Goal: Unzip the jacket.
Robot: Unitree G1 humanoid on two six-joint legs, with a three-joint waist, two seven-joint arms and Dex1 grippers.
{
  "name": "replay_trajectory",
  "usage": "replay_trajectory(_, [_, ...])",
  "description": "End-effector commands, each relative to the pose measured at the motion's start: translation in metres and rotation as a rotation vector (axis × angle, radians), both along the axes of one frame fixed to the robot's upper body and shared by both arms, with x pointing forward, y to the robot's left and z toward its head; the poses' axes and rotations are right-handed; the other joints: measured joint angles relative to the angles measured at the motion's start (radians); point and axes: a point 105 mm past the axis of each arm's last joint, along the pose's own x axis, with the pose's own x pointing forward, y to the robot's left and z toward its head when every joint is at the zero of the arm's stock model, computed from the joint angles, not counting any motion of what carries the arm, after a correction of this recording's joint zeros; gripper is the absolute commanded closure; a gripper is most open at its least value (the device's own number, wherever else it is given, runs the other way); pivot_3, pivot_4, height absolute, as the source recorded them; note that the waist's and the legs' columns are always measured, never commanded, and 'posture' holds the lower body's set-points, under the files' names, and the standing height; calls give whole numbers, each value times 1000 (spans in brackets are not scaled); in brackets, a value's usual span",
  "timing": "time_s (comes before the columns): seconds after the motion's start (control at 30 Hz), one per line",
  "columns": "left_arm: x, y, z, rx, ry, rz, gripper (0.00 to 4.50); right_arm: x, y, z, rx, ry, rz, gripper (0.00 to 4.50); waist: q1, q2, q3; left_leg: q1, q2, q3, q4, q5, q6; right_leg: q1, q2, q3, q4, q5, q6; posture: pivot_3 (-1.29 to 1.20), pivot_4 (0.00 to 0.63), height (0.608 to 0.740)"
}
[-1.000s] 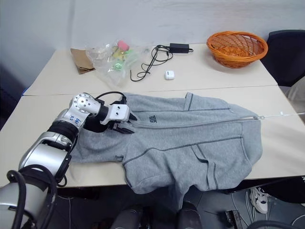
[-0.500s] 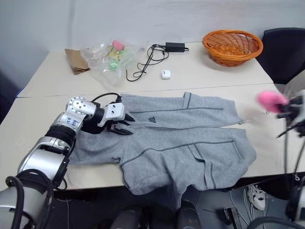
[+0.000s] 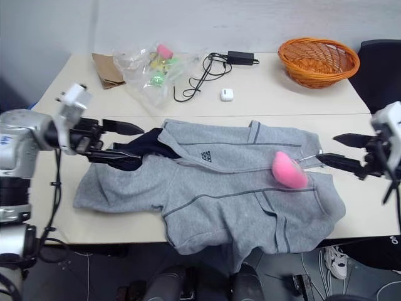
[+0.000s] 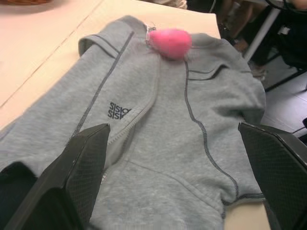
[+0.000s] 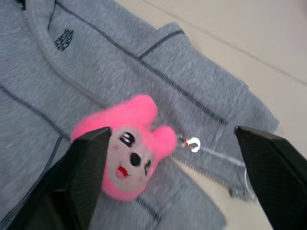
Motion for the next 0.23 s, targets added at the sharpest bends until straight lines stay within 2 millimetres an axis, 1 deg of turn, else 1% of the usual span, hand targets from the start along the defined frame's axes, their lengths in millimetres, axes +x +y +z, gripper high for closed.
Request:
replay_trajectory(0.03, [-20,43,20,55,-53,128,0,-33,-39,19,-17,-4,-51,38,-2,0,0,0,0,0,-1,0,0,0,1,0,-1,0,0,0,150,740])
replay_trajectory(0.13, [-36,75,21,101,-14,219,0,-59,-56,14,-8,63,-61,38,-3,-1,0,3,0,2,-4,0,0,1,1,-1,-3,0,0,0,150,740])
replay_trajectory(0.2, [-42,93,15,149,1,284,0,-68,-61,13,13,80,-65,38,-5,0,1,8,0,4,-7,-1,-1,5,-1,1,-9,0,0,0,150,740])
replay_trajectory(0.23, [-43,99,11,171,-3,301,0,-69,-61,12,23,79,-64,38,-5,0,1,12,1,4,-9,-4,-1,7,-5,2,-10,0,0,0,150,740])
